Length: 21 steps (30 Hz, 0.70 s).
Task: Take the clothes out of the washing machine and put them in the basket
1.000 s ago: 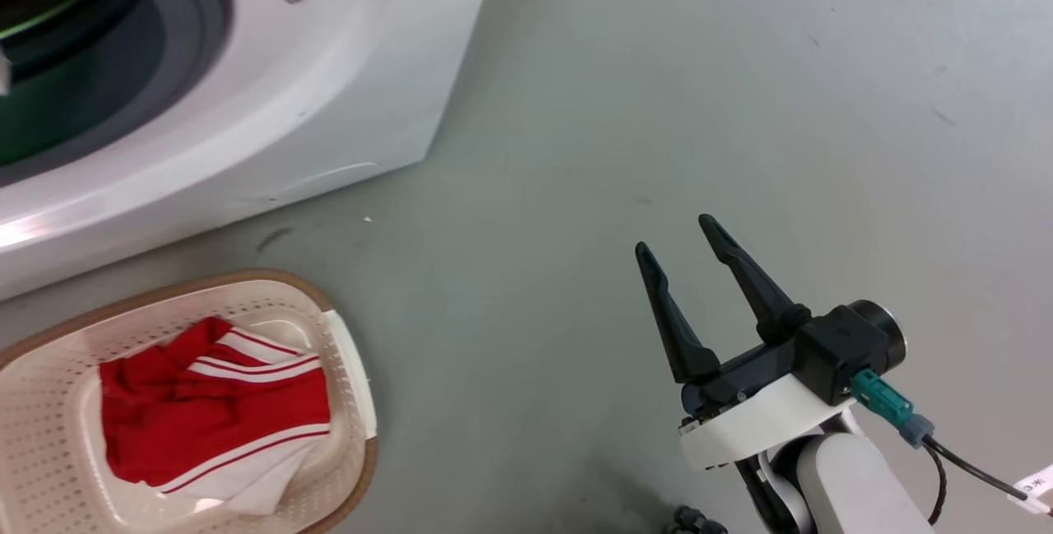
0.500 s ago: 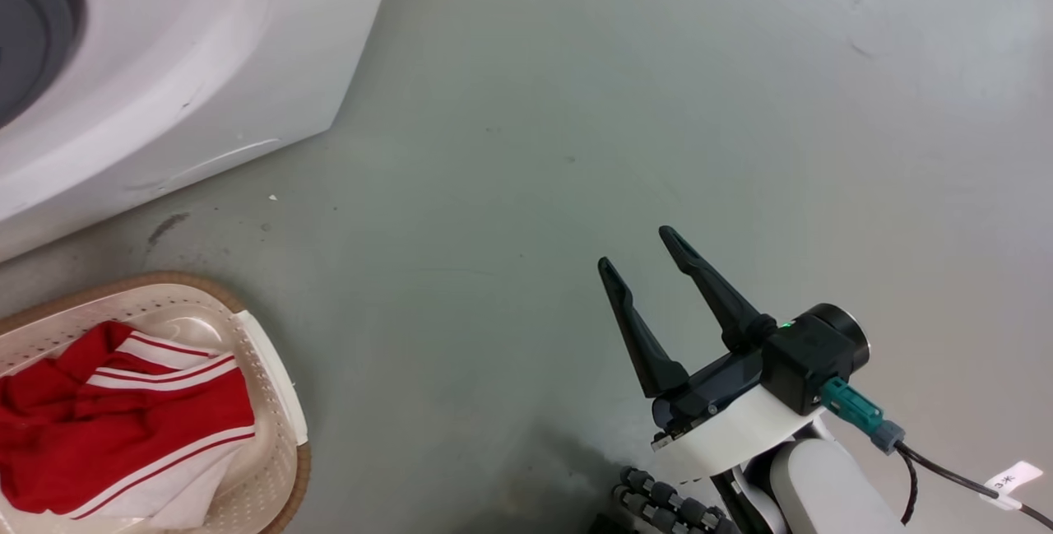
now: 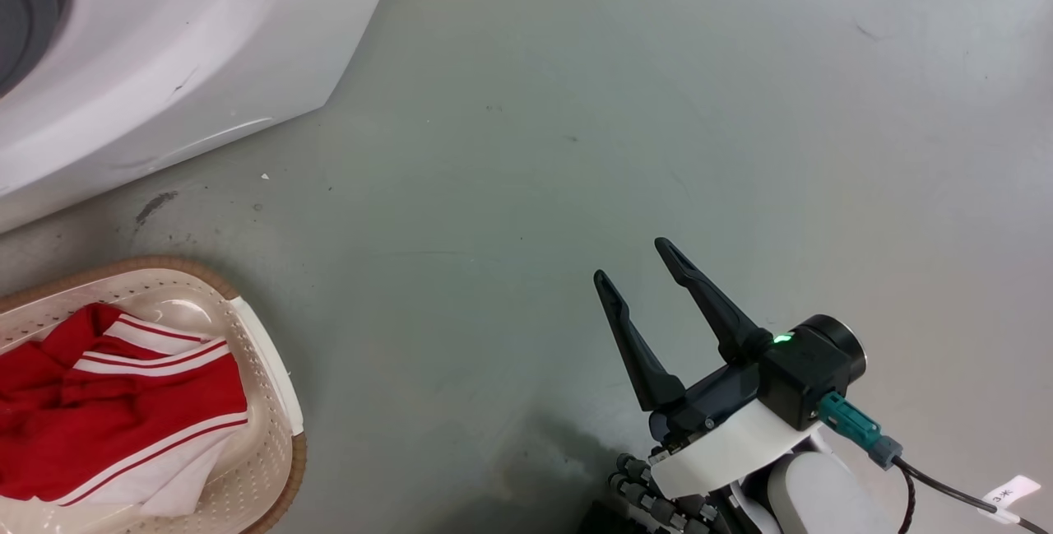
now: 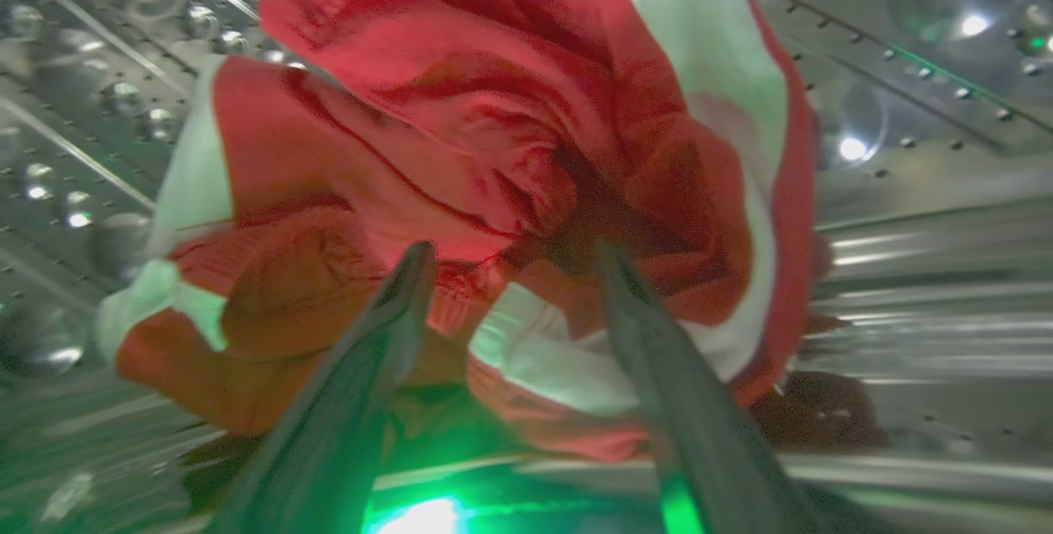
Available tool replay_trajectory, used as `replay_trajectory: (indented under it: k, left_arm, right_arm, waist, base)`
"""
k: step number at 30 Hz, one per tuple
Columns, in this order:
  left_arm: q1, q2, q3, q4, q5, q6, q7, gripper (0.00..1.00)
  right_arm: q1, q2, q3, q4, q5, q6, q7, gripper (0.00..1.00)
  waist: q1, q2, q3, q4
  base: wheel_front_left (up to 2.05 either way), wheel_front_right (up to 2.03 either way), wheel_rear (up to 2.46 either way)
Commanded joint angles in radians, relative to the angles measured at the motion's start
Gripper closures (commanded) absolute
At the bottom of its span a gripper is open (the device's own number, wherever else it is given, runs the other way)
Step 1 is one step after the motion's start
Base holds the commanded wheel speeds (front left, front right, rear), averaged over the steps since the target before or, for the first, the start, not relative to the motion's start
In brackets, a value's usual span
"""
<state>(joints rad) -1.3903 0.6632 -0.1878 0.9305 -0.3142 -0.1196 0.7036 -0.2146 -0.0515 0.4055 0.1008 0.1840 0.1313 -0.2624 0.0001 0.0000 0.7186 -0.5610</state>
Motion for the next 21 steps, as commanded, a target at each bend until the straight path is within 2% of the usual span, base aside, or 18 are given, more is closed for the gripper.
replay_trajectory:
  k: [1,5,6,7,8,15,21]
  left_arm:
    - [-0.009,-0.004,-0.003,-0.003,-0.005,0.006,0.027,0.00]
    - [0.000,-0.004,-0.005,-0.021,-0.011,0.020,0.054,0.00]
    - [0.003,-0.003,-0.006,-0.027,-0.012,0.023,0.055,0.20]
    - [0.006,-0.001,-0.007,-0.035,-0.010,0.025,0.050,0.62]
    - [0.006,0.002,-0.008,-0.043,-0.008,0.031,0.040,1.00]
    - [0.010,0.023,-0.019,-0.078,0.020,0.065,-0.049,1.00]
    - [0.014,0.051,-0.027,-0.054,0.044,0.069,-0.190,1.00]
  right_arm:
    - [0.009,0.002,0.003,-0.006,-0.005,-0.001,-0.003,0.00]
    - [0.004,0.002,0.003,-0.013,0.003,-0.001,-0.003,0.00]
    - [0.003,0.002,0.003,-0.015,0.006,-0.001,-0.003,0.00]
    - [0.003,0.002,0.003,-0.016,0.007,-0.001,-0.003,0.00]
    - [0.002,0.002,0.004,-0.017,0.008,-0.001,-0.003,0.00]
    - [-0.007,0.002,-0.002,-0.017,0.016,-0.001,-0.003,0.00]
    - [-0.028,0.002,0.003,-0.013,0.017,-0.001,-0.003,0.00]
  waist:
    - [-0.0001,0.0000,0.003,0.001]
    - [-0.0001,0.0000,0.007,0.001]
    - [-0.0001,0.0000,0.008,0.001]
    - [-0.0001,0.0000,0.008,0.000]
    - [-0.0001,0.0000,0.009,0.000]
    - [-0.0001,0.0000,0.011,-0.004]
    - [-0.0001,0.0000,0.001,-0.011]
  base:
    - [0.00,0.00,0.00]
    - [0.00,0.00,0.00]
    - [0.00,0.00,0.00]
    - [0.00,0.00,0.00]
    - [0.00,0.00,0.00]
    - [0.00,0.00,0.00]
    - [0.00,0.00,0.00]
